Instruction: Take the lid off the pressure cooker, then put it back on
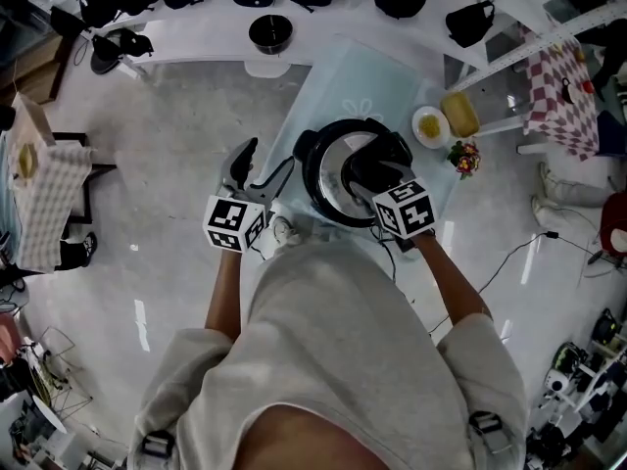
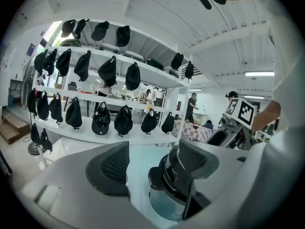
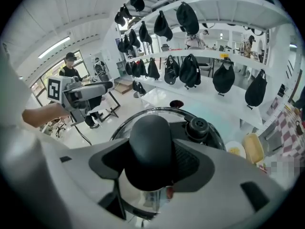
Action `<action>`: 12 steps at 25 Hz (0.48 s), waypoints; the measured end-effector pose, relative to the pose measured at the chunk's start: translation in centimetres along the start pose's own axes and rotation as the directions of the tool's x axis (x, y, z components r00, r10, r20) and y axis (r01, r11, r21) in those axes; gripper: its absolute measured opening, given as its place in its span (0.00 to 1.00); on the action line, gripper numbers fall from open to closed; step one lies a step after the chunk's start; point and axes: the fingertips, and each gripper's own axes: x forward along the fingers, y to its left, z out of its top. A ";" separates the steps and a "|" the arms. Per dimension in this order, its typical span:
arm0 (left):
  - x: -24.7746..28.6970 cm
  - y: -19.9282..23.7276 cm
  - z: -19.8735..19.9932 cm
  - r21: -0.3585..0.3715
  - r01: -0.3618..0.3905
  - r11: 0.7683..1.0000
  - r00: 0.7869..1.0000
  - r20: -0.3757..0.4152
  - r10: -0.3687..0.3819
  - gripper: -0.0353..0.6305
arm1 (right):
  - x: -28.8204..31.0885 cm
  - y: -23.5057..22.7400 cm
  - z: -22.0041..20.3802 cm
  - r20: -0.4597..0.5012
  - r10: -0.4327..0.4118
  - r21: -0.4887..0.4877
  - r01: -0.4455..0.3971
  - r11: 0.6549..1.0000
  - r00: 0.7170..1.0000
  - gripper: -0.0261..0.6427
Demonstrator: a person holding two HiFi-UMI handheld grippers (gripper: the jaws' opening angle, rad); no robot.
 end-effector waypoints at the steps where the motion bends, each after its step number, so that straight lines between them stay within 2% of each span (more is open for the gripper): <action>1: 0.0 0.0 0.0 0.000 0.003 1.000 1.000 -0.002 -0.003 0.55 | 0.1 0.0 0.1 -0.011 0.004 0.000 -0.004 1.000 1.000 0.44; 12: 0.8 0.7 -0.6 -0.022 0.016 1.000 1.000 -0.008 -0.016 0.55 | 2.7 -0.7 0.2 -0.095 -0.001 0.007 0.002 1.000 0.995 0.44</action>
